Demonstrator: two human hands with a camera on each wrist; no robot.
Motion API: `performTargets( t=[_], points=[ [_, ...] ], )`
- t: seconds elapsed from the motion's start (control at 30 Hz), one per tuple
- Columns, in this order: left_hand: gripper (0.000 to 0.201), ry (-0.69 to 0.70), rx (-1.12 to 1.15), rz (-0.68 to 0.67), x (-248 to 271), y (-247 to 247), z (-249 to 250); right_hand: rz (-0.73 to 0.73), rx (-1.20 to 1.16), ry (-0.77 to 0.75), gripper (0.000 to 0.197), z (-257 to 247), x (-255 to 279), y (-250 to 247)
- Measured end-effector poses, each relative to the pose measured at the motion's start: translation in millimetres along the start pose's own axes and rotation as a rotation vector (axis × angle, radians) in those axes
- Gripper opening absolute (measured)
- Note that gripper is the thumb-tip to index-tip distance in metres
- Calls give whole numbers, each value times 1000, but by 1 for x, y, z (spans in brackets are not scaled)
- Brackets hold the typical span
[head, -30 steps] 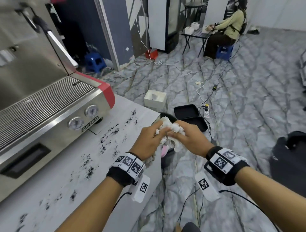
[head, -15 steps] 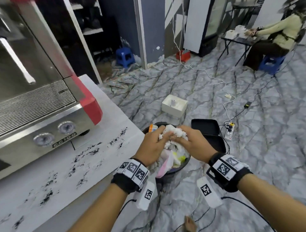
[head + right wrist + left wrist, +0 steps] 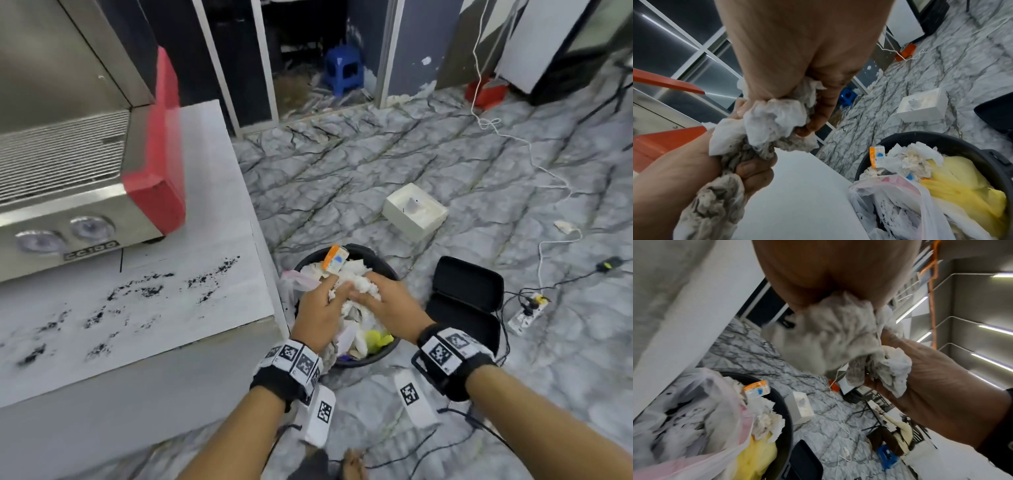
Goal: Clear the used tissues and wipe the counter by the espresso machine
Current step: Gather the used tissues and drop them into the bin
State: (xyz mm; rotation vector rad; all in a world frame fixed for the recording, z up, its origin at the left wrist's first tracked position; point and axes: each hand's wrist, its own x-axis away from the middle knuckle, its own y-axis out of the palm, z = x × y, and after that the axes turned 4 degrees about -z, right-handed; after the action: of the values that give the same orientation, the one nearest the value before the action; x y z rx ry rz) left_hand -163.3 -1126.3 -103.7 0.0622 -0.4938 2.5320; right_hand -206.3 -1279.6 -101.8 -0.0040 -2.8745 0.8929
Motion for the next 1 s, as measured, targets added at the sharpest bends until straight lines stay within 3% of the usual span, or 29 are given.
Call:
performTargets(
  t=[0.13, 0.23, 0.37, 0.57, 0.77, 1.0],
  points=[
    [44, -139, 30, 64, -23, 9, -26, -57, 3, 39, 29, 22, -29, 9],
    [41, -187, 72, 97, -41, 16, -40, -96, -2, 77, 30, 39, -50, 13],
    [28, -220, 98, 135, -63, 21, -67, -157, -22, 90, 8, 61, -78, 22],
    [18, -358, 116, 189, -82, 28, -108, -281, -15, 113, 11, 95, -112, 50],
    [29, -480, 127, 279, -99, 42, -149, -419, 0, 144, 35, 139, -144, 78],
    [35, -635, 128, 380, -127, 68, -213, -569, 48, 149, 34, 197, -179, 115]
  ],
)
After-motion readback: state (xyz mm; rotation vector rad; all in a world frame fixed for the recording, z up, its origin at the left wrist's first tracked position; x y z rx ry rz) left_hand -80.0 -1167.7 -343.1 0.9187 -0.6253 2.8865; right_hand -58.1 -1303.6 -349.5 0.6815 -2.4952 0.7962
